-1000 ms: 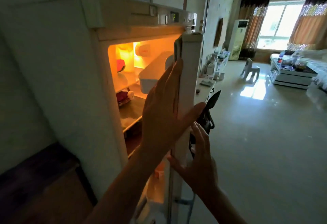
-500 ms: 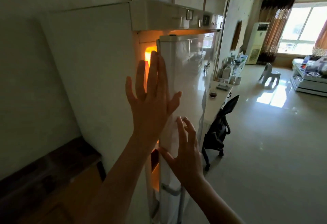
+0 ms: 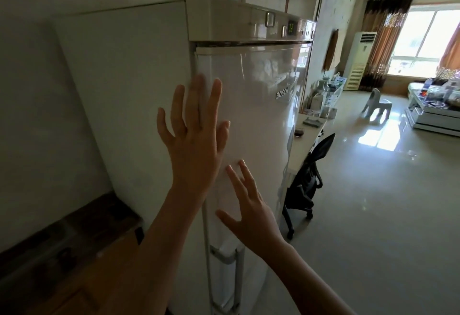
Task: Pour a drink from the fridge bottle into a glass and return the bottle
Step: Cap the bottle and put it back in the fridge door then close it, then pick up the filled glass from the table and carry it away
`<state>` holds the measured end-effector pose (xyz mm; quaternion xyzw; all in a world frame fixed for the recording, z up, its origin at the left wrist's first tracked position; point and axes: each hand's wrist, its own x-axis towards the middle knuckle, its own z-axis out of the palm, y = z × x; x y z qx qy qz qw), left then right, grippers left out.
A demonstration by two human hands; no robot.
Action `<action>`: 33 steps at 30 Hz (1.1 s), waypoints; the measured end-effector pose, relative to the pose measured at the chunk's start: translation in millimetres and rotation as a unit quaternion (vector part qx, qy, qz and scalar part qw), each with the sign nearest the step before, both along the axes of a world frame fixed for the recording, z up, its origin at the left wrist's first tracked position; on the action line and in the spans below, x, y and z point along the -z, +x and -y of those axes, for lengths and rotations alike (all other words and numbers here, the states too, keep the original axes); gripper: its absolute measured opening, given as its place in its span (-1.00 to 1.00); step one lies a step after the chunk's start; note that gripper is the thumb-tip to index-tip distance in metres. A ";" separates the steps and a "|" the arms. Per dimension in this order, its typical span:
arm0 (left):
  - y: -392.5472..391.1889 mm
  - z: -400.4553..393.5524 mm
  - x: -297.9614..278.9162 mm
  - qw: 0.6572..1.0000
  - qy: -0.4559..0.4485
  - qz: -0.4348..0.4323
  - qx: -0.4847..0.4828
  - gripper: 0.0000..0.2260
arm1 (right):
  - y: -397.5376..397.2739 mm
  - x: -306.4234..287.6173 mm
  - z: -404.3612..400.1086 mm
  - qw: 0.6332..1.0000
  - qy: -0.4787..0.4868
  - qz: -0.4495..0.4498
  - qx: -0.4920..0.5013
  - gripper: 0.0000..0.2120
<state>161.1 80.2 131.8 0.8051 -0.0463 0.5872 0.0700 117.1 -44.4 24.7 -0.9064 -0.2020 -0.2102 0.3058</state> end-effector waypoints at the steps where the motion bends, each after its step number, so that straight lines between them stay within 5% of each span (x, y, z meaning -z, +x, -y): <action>1: -2.7 3.5 -0.9 1.000 -0.018 -0.014 0.022 -0.46 | -1.2 -1.4 4.9 1.000 -0.011 -0.002 0.002 -0.17; 7: -19.3 47.8 -1.5 0.989 -0.038 -0.039 0.136 -0.52 | -3.4 -1.7 61.7 0.998 -0.018 -0.002 0.065 -0.28; 12: -16.5 107.0 12.3 0.957 -0.043 -0.169 0.233 -0.56 | -1.3 -0.3 146.4 0.991 0.020 -0.009 0.131 -0.34; 26: 16.1 352.4 84.7 0.884 -0.079 -0.353 0.297 -0.55 | -20.1 12.5 433.4 0.975 -0.011 -0.048 0.215 -0.45; 33: 68.2 444.5 111.9 0.874 -0.060 -0.387 0.288 -0.56 | 23.3 25.7 534.8 0.971 -0.013 -0.074 0.227 -0.45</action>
